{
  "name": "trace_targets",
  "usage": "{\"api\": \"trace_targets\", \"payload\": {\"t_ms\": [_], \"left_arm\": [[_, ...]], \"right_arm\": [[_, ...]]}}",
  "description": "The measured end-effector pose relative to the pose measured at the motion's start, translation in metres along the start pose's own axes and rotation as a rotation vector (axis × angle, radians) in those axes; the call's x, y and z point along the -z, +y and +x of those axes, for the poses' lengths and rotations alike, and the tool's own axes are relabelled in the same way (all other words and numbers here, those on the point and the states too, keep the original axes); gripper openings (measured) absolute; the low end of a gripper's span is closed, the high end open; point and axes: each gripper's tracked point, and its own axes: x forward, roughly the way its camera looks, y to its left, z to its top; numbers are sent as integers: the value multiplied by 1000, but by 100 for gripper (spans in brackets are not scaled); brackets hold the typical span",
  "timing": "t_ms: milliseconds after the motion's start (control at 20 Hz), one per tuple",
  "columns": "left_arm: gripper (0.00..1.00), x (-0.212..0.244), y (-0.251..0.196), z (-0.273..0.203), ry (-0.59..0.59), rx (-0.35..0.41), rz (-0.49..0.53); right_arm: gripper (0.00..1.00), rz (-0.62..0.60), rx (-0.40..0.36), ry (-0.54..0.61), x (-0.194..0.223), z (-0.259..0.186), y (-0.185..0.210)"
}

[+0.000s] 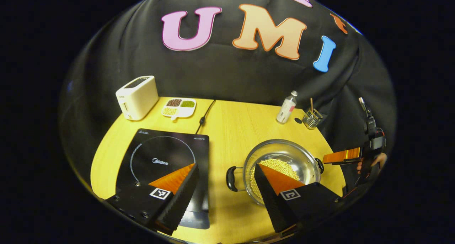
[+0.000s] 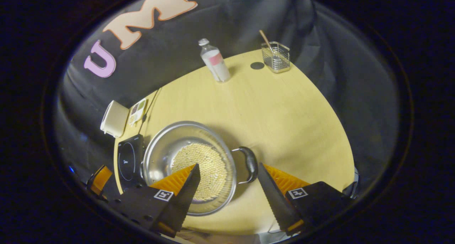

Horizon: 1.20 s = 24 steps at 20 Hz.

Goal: First push the handle of the pot to place it horizontally, then grasp the pot with both hands and set it on the induction cooktop.

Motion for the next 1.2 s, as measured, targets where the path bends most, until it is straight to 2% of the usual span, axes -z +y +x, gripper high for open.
{"api": "trace_targets", "payload": {"t_ms": [50, 150, 200, 300, 350, 450, 500, 550, 600, 650, 700, 800, 850, 900, 950, 1050, 1100, 1150, 1200], "left_arm": [[96, 6, -4, 11, 35, 8, -9], [96, 19, -9, 29, 96, 24, -30], [96, 27, -10, 37, 132, 27, -44], [96, 43, -9, 52, 197, 28, -69], [96, 49, -10, 59, 224, 32, -82], [96, 59, -16, 69, 268, 53, -106], [96, 63, -15, 75, 287, 56, -111], [96, 67, -13, 80, 311, 49, -112], [96, 72, -11, 84, 333, 43, -111], [100, 76, -10, 88, 355, 43, -120], [95, 80, -12, 92, 375, 49, -135], [93, 89, -13, 98, 420, 57, -151], [90, 94, -13, 100, 445, 59, -150], [90, 96, -13, 102, 460, 66, -149], [96, 98, -14, 103, 475, 76, -147], [81, 102, -15, 110, 491, 83, -150], [78, 104, -16, 112, 500, 88, -153], [73, 105, -17, 114, 509, 90, -156], [76, 108, -15, 116, 519, 85, -156]], "right_arm": [[100, 2, -2, 25, 0, 7, -8], [94, 5, -34, 72, 3, 22, -10], [100, 4, -53, 98, 5, 27, -11], [100, -14, -81, 143, 12, 40, -10], [94, -24, -91, 169, 17, 47, -9], [94, -25, -121, 211, 23, 57, -6], [100, -17, -135, 230, 26, 62, -3], [100, -10, -145, 246, 29, 66, -3], [99, -6, -154, 258, 30, 71, -1], [91, -3, -163, 270, 34, 75, 0], [91, 0, -171, 283, 35, 79, 1], [90, 14, -190, 303, 37, 86, 2], [97, 16, -197, 300, 38, 88, 1], [96, 11, -206, 304, 39, 90, 1], [96, 7, -216, 310, 38, 90, 0], [78, 14, -240, 328, 39, 91, 2], [68, 16, -259, 346, 42, 92, 5], [68, 18, -276, 354, 43, 96, 9], [77, 28, -298, 352, 40, 97, 14]]}}
